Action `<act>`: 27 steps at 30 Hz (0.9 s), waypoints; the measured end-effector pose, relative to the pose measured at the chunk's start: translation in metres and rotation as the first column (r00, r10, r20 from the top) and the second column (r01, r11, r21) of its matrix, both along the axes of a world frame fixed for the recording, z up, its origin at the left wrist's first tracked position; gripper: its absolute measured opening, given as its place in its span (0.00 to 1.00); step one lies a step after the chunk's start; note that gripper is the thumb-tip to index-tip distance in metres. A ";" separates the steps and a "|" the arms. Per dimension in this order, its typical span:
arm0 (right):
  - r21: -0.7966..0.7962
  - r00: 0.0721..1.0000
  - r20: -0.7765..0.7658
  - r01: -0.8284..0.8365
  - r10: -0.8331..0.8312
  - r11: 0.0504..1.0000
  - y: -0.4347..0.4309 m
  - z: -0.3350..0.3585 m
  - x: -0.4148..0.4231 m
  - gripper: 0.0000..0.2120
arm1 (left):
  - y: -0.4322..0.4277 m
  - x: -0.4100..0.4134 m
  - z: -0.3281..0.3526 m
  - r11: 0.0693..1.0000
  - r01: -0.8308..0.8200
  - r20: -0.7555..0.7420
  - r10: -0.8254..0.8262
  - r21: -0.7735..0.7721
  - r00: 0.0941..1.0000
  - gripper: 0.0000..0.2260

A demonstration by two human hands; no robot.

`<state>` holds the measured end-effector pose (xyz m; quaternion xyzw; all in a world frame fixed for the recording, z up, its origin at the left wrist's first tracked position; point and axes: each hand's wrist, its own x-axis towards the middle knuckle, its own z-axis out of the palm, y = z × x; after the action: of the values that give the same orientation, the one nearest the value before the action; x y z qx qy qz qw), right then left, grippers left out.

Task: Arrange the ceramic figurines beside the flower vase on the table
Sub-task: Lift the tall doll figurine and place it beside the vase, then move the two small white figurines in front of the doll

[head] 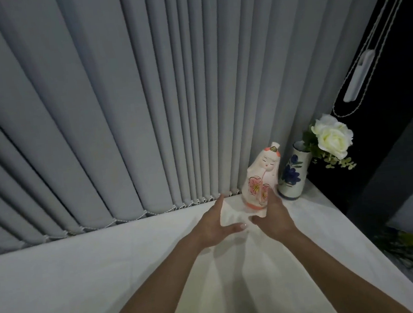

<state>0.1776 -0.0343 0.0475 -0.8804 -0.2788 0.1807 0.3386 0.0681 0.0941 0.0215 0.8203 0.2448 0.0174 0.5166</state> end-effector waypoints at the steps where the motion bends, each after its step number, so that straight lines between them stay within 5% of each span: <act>1: -0.021 1.000 0.001 -0.019 0.020 1.000 -0.003 0.001 -0.011 0.42 | -0.004 -0.012 0.003 1.000 -0.002 0.000 0.002 0.000 1.000 0.47; 9: -0.095 0.951 -0.069 -0.305 0.300 0.947 -0.023 0.009 -0.092 0.35 | -0.019 -0.126 0.006 0.995 -0.077 -0.011 0.077 -0.058 0.997 0.38; 17: -0.196 0.774 -0.120 -0.632 0.622 0.749 -0.049 -0.004 -0.160 0.33 | -0.036 -0.244 -0.011 0.999 -0.035 -0.118 0.039 0.036 0.992 0.39; 27: -0.525 0.670 -0.150 -0.678 0.727 0.515 -0.080 -0.024 -0.170 0.36 | -0.064 -0.271 -0.032 0.973 0.093 -0.216 -0.046 0.212 0.975 0.32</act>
<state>0.0076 -0.1148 0.0239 -0.7559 -0.5623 0.3331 -0.0385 -0.2025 0.0303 -0.0104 0.8779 0.2653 -0.0603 0.3940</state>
